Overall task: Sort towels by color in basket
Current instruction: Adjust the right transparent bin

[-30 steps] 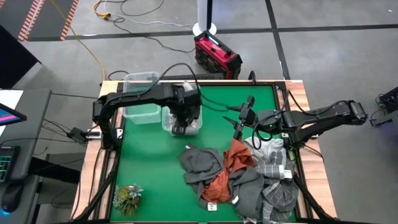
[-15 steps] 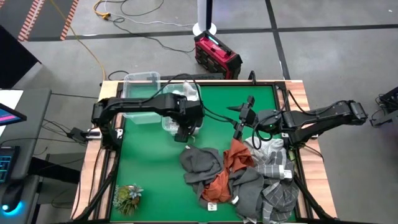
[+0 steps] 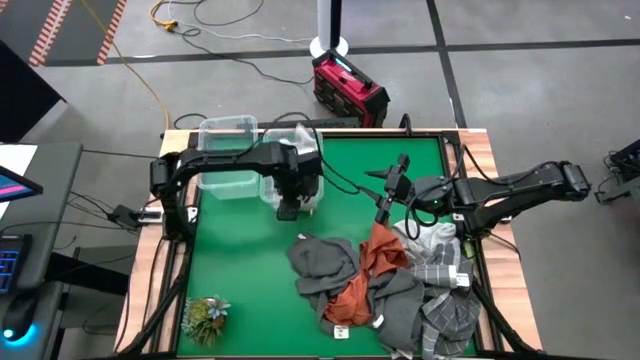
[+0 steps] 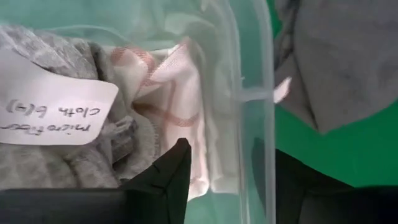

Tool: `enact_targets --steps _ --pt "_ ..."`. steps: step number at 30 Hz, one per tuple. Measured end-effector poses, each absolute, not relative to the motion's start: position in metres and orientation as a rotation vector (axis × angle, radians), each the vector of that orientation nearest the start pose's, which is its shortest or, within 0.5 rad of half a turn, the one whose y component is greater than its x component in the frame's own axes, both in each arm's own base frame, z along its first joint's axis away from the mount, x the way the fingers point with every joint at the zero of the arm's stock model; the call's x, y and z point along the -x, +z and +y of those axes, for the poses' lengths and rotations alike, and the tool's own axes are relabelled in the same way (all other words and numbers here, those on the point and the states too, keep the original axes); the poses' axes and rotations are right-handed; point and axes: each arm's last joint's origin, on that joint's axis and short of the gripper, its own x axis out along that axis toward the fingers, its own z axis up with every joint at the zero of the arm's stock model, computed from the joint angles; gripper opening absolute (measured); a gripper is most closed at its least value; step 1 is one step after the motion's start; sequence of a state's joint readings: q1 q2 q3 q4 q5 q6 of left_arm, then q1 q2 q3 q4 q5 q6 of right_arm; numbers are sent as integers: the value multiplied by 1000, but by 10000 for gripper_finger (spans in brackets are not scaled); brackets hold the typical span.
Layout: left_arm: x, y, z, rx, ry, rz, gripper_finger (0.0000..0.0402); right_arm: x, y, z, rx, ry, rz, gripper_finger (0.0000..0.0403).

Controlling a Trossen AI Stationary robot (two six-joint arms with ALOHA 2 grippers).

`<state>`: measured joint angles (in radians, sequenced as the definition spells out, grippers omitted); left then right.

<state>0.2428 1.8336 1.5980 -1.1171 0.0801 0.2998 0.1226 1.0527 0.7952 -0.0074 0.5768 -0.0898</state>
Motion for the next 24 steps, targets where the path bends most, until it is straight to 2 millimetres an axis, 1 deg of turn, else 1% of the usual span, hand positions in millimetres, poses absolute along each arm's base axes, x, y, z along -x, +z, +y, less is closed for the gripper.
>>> enact_targets --steps 6,9,12,14,17,21,24 --pt "-341 255 116 4 -33 1352 114 -230 304 13 179 -439 272 222" --pt "-336 255 130 18 -10 1344 110 -230 304 13 180 -439 273 222" --pt "-333 256 141 73 3 1318 110 -230 304 13 182 -439 279 222" --pt "-332 256 144 110 2 1308 110 -230 303 12 182 -439 281 222" --pt "-333 256 141 123 3 1306 110 -230 303 12 182 -439 281 222" --pt "-336 256 133 105 -15 1308 112 -230 303 12 183 -439 291 222" --pt "-337 264 130 61 9 1332 126 -229 301 12 190 -438 312 222"
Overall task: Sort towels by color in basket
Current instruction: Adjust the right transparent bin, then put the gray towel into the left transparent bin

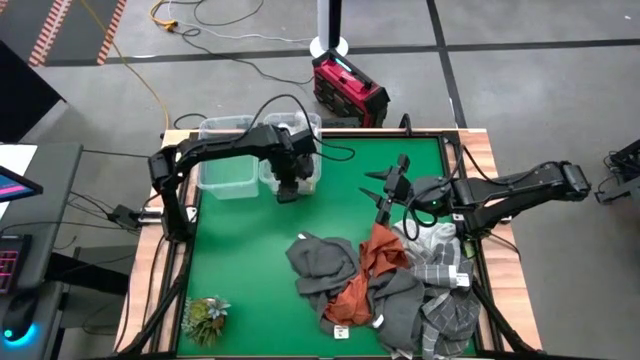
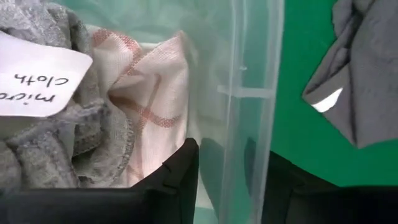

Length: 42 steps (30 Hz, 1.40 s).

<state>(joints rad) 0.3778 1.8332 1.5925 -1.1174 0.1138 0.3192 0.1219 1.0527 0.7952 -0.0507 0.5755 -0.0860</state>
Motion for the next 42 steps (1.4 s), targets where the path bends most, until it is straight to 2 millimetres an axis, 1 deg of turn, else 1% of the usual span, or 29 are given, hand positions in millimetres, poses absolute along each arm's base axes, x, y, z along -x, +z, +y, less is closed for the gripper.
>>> enact_targets --steps 2,4,8,11,14,18,22,25,27,31,33,35,37,42 --pt "-336 274 130 10 48 1358 139 -229 300 12 193 -437 320 222" --pt "-335 289 131 -21 83 1363 151 -229 299 12 196 -437 330 222" --pt "-336 320 130 -31 115 1315 169 -228 298 12 200 -436 341 222" --pt "-337 337 124 -44 116 1277 175 -228 296 12 201 -436 361 222" --pt "-342 346 116 -72 101 1236 175 -227 293 12 190 -425 390 222" --pt "-350 347 97 -99 32 1201 176 -225 287 15 149 -325 445 222" --pt "-362 337 63 -155 -96 1152 176 -224 283 22 60 -180 482 222" --pt "-369 322 32 -210 -175 1129 176 -222 280 30 38 -119 513 222" --pt "-369 309 13 -246 -227 1131 176 -221 279 35 46 -99 522 222" --pt "-369 273 -19 -316 -327 1152 176 -220 280 37 57 -126 510 222" --pt "-367 258 -30 -346 -363 1162 176 -220 280 37 48 -134 515 222" --pt "-367 248 -38 -367 -382 1139 176 -220 279 37 33 -139 518 222" --pt "-365 242 -44 -364 -389 1141 176 -220 279 37 29 -140 518 222" --pt "-369 231 -55 -333 -369 1063 176 -221 280 35 41 -145 515 222"
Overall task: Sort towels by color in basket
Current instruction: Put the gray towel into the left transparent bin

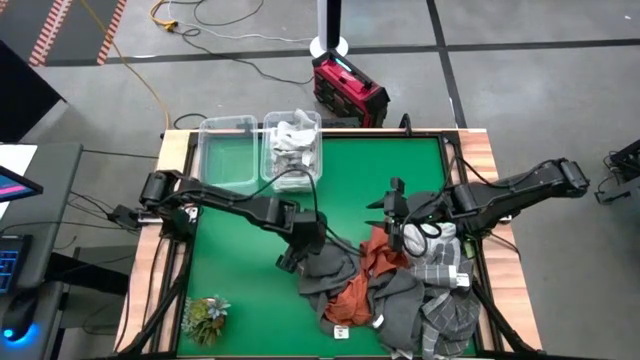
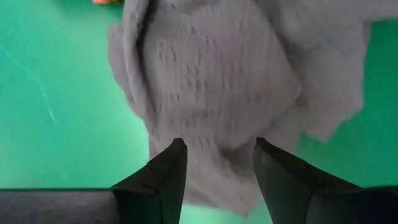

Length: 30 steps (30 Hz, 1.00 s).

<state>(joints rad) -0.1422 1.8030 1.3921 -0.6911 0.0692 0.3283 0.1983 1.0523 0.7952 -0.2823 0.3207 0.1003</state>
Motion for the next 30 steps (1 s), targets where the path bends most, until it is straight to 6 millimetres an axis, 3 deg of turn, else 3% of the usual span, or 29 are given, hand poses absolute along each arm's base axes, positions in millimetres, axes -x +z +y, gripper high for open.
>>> enact_targets --steps 6,20,23,28,30 --pt "-366 213 -69 -376 -411 1014 176 -222 280 24 51 -188 518 222" --pt "-366 186 -67 -407 -361 957 170 -224 281 8 49 -255 506 222" --pt "-364 184 -68 -418 -368 972 134 -224 282 8 48 -251 495 222" --pt "-365 184 -68 -417 -365 975 21 -224 282 8 50 -250 495 222" --pt "-367 189 -67 -392 -355 963 11 -224 282 8 50 -250 495 222"
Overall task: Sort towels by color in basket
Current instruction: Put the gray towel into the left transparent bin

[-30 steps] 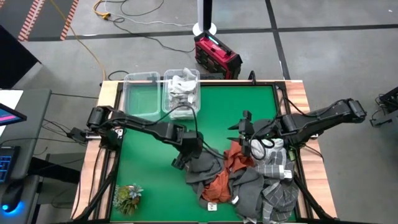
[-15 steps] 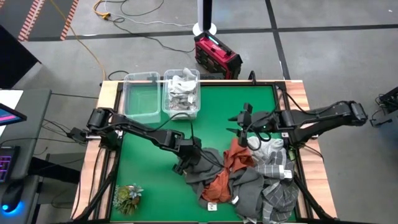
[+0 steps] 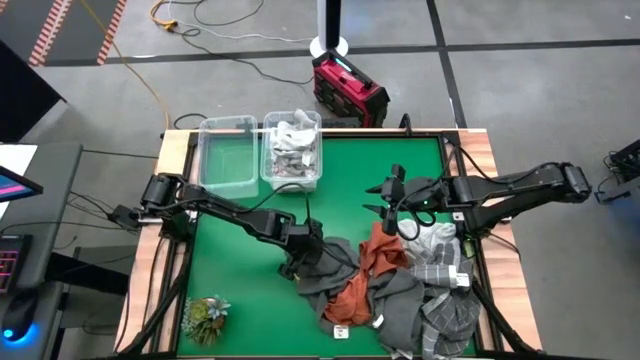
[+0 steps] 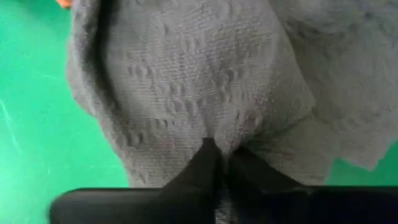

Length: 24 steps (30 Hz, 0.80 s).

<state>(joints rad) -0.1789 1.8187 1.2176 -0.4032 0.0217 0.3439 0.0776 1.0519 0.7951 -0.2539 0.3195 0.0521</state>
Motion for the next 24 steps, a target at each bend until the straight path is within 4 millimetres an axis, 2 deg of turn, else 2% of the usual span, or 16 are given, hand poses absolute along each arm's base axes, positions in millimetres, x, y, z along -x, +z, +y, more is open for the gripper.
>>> enact_targets --steps 2,5,10,16,20,24 --pt "-367 197 -65 -356 -364 936 9 -224 282 8 50 -249 495 222" --pt "-362 223 -57 -336 -337 863 4 -224 282 8 52 -249 496 222" --pt "-332 288 -33 -345 -199 712 4 -224 282 8 63 -246 500 222" --pt "-266 372 -8 -356 36 445 3 -225 284 8 99 -237 484 222" --pt "-220 410 4 -357 215 291 3 -226 284 8 97 -237 476 222" --pt "-178 439 11 -342 324 120 3 -226 284 8 96 -238 473 222"
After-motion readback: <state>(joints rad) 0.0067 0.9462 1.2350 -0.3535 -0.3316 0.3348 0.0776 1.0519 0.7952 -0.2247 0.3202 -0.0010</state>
